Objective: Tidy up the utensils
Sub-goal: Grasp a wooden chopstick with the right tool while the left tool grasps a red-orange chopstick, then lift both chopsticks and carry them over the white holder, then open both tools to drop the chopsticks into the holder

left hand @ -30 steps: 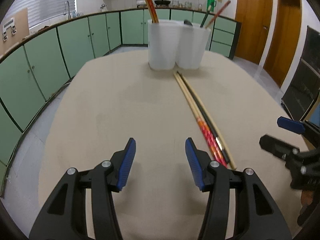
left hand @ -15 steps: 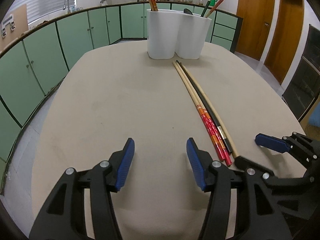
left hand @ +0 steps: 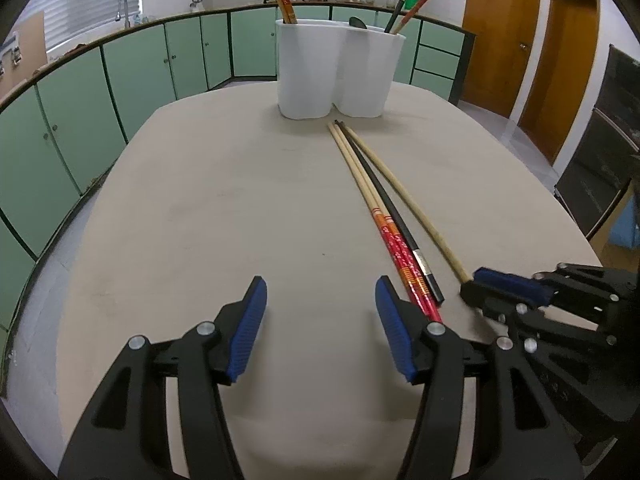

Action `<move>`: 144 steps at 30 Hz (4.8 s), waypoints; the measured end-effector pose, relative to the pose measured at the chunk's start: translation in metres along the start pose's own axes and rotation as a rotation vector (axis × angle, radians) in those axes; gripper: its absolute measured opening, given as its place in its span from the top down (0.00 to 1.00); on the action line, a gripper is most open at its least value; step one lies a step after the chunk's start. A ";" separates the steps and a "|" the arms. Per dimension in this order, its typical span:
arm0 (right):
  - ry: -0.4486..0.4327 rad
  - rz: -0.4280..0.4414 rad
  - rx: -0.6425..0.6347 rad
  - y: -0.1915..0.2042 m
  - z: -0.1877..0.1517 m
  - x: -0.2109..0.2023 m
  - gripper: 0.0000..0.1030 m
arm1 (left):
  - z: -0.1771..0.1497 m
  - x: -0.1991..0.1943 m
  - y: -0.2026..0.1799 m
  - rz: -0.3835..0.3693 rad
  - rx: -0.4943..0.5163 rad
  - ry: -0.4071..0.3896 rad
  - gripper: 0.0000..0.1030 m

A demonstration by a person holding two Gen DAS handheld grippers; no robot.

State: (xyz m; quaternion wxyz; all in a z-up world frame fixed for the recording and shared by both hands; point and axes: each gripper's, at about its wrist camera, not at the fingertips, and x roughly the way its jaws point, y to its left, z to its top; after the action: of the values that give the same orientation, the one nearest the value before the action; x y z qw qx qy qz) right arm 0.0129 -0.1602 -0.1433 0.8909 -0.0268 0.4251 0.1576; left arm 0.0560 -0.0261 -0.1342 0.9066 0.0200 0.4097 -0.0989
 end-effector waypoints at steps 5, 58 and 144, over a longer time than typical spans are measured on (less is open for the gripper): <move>-0.008 -0.018 0.026 -0.010 -0.001 -0.004 0.93 | -0.001 -0.002 -0.006 -0.025 0.011 0.009 0.45; -0.066 -0.018 0.066 -0.041 0.012 -0.024 0.94 | 0.016 -0.024 -0.026 0.030 0.018 -0.058 0.95; -0.276 -0.005 -0.038 -0.087 0.278 -0.046 0.89 | 0.274 0.001 -0.011 0.022 0.051 -0.444 0.94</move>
State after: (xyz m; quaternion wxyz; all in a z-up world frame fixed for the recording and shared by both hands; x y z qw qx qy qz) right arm 0.2205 -0.2039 0.0619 0.9406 -0.0230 0.2955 0.1655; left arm 0.2569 -0.0695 0.0471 0.9748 0.0251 0.1972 -0.1014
